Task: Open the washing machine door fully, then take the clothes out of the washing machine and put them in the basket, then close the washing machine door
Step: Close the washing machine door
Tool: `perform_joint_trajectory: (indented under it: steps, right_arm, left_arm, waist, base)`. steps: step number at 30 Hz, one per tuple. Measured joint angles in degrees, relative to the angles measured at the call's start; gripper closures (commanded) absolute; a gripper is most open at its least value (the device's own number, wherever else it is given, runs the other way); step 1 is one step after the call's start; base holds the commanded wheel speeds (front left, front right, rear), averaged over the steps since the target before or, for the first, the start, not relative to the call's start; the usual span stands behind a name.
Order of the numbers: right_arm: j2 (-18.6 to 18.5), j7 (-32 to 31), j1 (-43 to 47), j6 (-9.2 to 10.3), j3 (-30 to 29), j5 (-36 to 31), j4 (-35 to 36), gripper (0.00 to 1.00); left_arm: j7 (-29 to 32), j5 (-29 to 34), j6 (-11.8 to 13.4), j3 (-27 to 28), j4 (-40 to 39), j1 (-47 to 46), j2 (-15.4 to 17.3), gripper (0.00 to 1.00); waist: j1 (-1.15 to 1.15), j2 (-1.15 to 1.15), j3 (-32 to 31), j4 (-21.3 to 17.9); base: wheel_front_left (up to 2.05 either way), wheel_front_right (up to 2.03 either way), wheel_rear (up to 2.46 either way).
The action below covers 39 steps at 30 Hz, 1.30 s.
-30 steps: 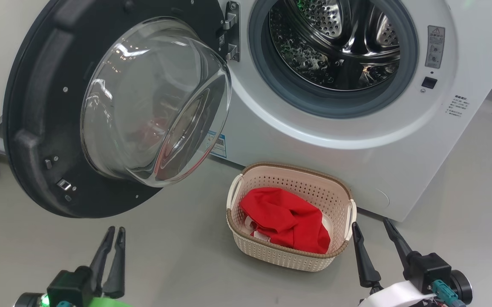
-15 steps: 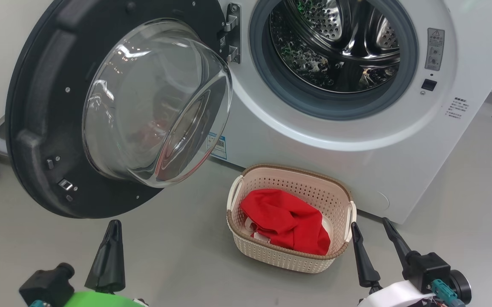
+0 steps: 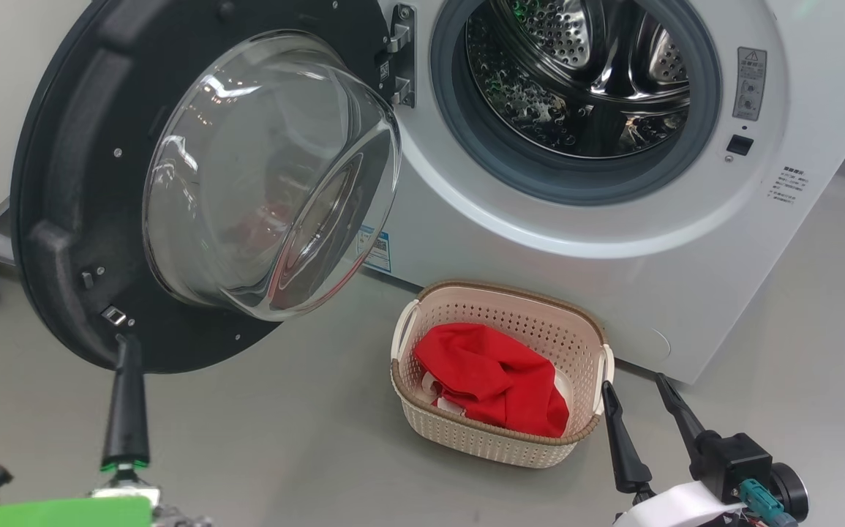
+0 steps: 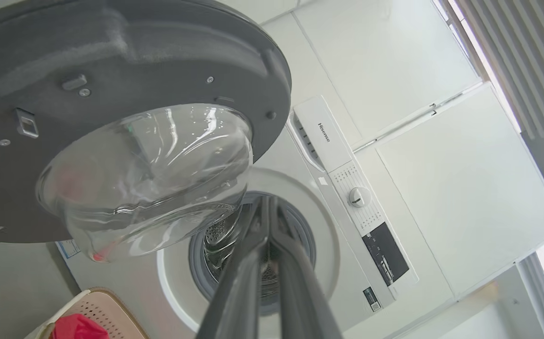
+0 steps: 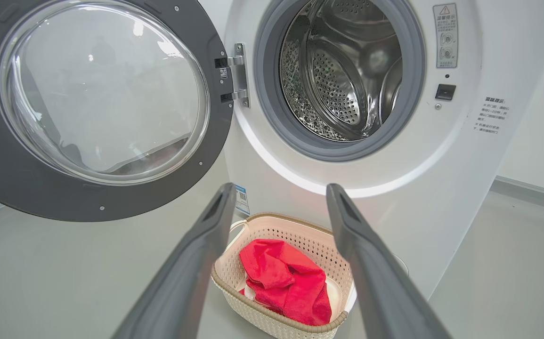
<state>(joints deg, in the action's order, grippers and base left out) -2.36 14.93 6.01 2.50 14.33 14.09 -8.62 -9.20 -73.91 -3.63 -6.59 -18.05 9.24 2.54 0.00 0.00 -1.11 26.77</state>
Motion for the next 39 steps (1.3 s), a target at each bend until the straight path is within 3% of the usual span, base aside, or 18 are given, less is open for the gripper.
perform_joint_trajectory:
  steps: [4,11,17,26,39]
  right_arm:
    - [0.01,0.00,-0.04,0.00,0.00,0.01,-0.01,0.00]
    - [0.01,0.00,-0.36,0.15,0.10,0.00,0.11,0.00]
    - [0.01,0.00,-0.86,0.19,0.07,-0.05,0.51,0.00]
    - [-0.82,0.00,-2.10,0.26,0.41,-0.64,0.80,0.00]
    - [-2.26,-0.53,-4.28,0.15,0.37,-1.23,0.88,0.00]
  left_arm:
    - [-0.27,-8.70,-0.19,4.21,-1.65,-1.38,0.01,1.00]
    - [-0.19,-10.27,-0.21,12.28,-3.20,-3.96,0.03,1.00]
    - [-0.01,-12.10,0.25,18.96,-2.59,-5.65,3.21,1.00]
    - [0.86,-18.61,2.33,28.62,5.25,-9.65,7.84,1.00]
    - [6.22,-27.20,5.93,33.45,19.93,-18.29,15.01,1.00]
  waist:
    - [0.00,0.00,0.14,0.00]
    - [0.00,0.00,0.96,-0.06]
    - [0.00,0.00,2.19,-0.25]
    - [0.00,0.00,4.76,-0.65]
    - [0.00,0.00,7.83,-2.24]
  base:
    - [0.00,0.00,0.00]
    - [0.00,0.00,0.00]
    - [0.00,0.00,0.00]
    - [0.00,0.00,0.00]
    - [0.00,0.00,0.00]
